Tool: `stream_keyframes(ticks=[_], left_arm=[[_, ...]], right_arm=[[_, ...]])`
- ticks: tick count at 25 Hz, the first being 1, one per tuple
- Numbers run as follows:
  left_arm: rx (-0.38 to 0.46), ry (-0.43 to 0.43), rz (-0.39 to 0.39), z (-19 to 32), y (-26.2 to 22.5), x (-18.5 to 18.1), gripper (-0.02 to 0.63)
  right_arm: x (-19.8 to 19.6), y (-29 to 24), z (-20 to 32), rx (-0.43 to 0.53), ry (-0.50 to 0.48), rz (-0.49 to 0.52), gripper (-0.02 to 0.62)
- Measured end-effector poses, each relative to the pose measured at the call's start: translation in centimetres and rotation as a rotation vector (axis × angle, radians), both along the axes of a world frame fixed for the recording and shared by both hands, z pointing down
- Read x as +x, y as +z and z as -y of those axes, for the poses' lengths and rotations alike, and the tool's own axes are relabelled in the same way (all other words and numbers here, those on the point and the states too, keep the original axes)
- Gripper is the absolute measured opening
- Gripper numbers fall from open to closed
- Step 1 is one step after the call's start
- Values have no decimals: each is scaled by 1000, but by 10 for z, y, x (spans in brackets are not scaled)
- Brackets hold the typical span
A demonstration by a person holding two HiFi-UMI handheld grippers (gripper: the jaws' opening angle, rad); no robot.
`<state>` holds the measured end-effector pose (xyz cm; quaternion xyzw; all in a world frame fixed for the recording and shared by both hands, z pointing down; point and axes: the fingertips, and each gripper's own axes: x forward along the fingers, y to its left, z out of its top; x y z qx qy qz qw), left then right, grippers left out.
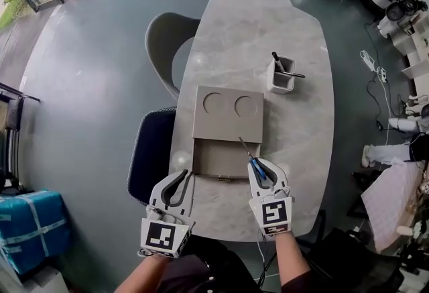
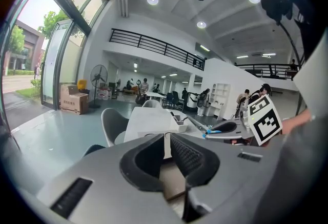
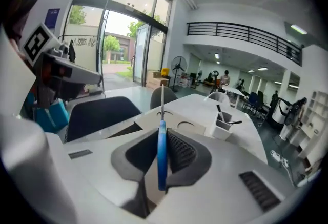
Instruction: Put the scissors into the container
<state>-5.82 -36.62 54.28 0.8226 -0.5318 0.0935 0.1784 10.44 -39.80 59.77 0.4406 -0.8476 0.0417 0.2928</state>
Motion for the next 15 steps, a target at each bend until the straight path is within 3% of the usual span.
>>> stream_keyframes(ticks=[8,15], left_arm=[[-99,18,-16,14,43,4,46],[-161,38,-15,20,77,12,46]], right_arm=[[-34,81,-2,-103,-317,-294,41],[-41,131,3,-177,-466,-432,41]])
